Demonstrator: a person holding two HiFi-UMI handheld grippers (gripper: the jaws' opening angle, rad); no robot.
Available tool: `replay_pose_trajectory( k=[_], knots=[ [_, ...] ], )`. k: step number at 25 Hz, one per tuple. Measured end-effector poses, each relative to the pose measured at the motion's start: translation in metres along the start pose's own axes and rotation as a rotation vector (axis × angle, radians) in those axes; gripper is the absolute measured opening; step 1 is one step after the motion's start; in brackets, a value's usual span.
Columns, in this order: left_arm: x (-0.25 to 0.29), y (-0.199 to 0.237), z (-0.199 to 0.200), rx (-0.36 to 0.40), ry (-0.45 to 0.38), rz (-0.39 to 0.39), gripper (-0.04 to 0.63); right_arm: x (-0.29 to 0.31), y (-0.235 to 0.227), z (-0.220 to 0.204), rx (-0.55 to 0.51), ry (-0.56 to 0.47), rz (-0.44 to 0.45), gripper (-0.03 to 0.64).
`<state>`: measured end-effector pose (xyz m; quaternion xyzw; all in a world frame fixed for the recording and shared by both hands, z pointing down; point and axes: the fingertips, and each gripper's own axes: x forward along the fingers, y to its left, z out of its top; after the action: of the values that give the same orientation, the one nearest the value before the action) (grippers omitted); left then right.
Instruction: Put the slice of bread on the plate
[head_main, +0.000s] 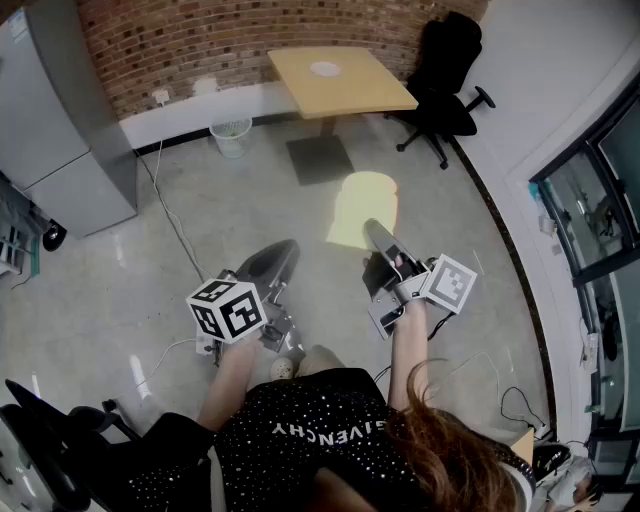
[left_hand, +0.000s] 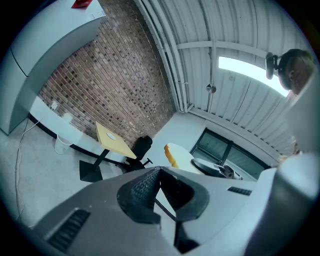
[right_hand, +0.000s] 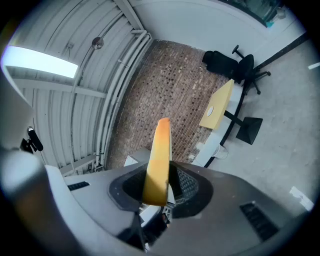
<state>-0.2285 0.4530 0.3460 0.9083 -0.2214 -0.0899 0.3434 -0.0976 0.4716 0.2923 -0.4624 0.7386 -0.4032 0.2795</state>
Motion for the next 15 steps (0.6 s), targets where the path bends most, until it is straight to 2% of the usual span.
replay_pose_trajectory(
  k=[5,9,15],
  knots=[
    [0.003,0.010,-0.002,0.032,0.041,0.010,0.009,-0.002,-0.006,0.008,-0.032,-0.032,-0.060,0.095],
    [0.026,0.025,0.013,0.038,0.069,0.003,0.009,0.016,-0.018,0.049,-0.128,-0.030,-0.141,0.095],
    [0.106,0.060,0.048,0.083,0.050,0.038,0.009,0.074,-0.055,0.124,-0.133,-0.016,-0.078,0.095]
  ],
)
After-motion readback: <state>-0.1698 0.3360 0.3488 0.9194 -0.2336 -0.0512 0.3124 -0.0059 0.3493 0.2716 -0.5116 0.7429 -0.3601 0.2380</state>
